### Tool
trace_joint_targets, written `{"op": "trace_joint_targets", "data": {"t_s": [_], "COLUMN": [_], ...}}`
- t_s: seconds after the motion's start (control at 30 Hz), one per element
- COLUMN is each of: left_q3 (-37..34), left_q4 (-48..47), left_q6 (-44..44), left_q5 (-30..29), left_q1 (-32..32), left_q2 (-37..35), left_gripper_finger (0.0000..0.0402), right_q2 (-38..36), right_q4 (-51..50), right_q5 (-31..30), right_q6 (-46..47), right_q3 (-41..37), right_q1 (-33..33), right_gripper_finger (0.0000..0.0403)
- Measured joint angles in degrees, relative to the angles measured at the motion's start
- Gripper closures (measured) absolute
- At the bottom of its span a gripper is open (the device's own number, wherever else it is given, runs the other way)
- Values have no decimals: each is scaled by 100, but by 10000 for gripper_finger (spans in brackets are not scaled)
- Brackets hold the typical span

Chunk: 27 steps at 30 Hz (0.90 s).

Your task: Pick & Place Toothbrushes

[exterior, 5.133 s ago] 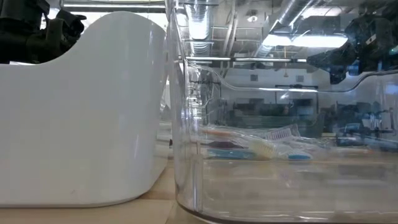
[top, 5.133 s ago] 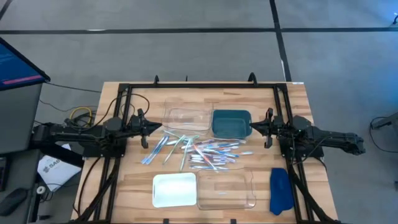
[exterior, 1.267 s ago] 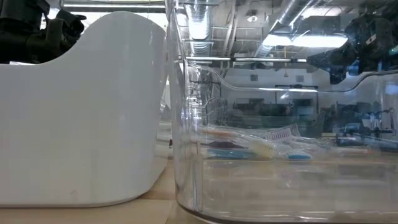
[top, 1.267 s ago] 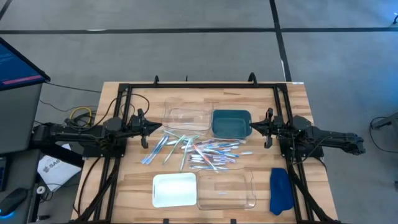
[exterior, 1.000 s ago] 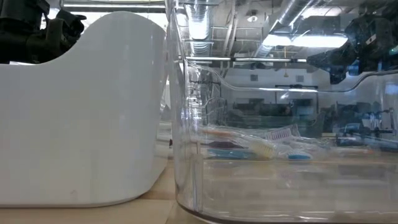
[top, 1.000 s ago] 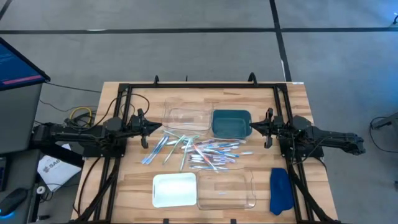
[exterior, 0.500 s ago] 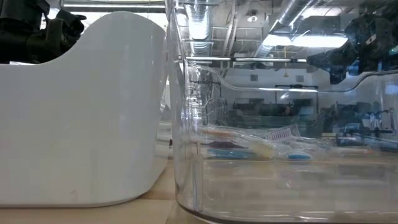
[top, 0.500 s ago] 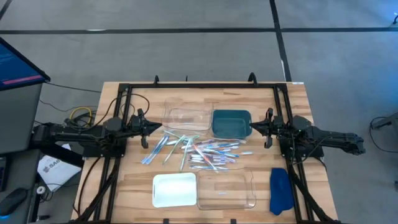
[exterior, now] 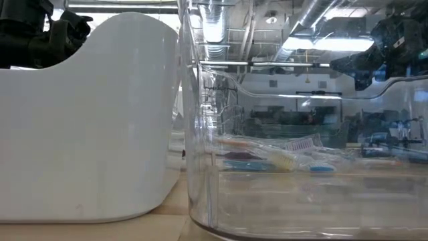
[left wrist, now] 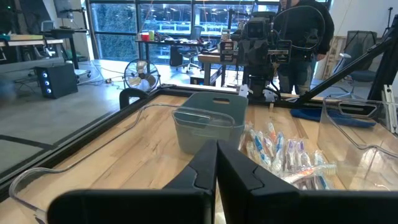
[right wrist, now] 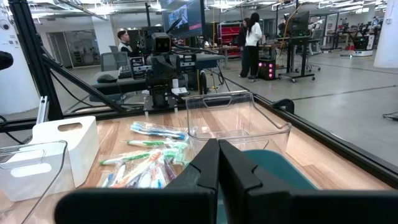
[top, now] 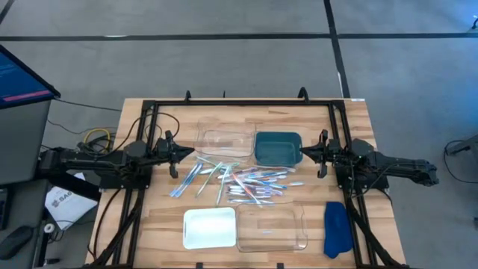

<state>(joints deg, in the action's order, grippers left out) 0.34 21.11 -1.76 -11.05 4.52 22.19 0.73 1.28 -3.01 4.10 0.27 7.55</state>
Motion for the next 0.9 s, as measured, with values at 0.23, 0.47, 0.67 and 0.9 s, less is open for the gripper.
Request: {"op": "trace_joint_targets", "data": {"t_s": [0.23,0.47,0.67,0.9], "left_q3": [0,1,1,0], "left_q4": [2,87,780,1143], "left_q6": [0,-36,-332,-714], "left_q5": [0,-33,-393,-354], "left_q1": [0,2,0,-7], "left_q2": [0,0,1,82], "left_gripper_finger": [399,399,399,399], "right_q2": [0,0,0,0], "right_q4": [0,0,-1,0], "right_q5": [0,0,0,0], "right_q6": [0,0,0,0], "right_q3": [0,0,0,0], "right_q1": [0,0,-1,-2], "right_gripper_finger": [403,403,403,403]}}
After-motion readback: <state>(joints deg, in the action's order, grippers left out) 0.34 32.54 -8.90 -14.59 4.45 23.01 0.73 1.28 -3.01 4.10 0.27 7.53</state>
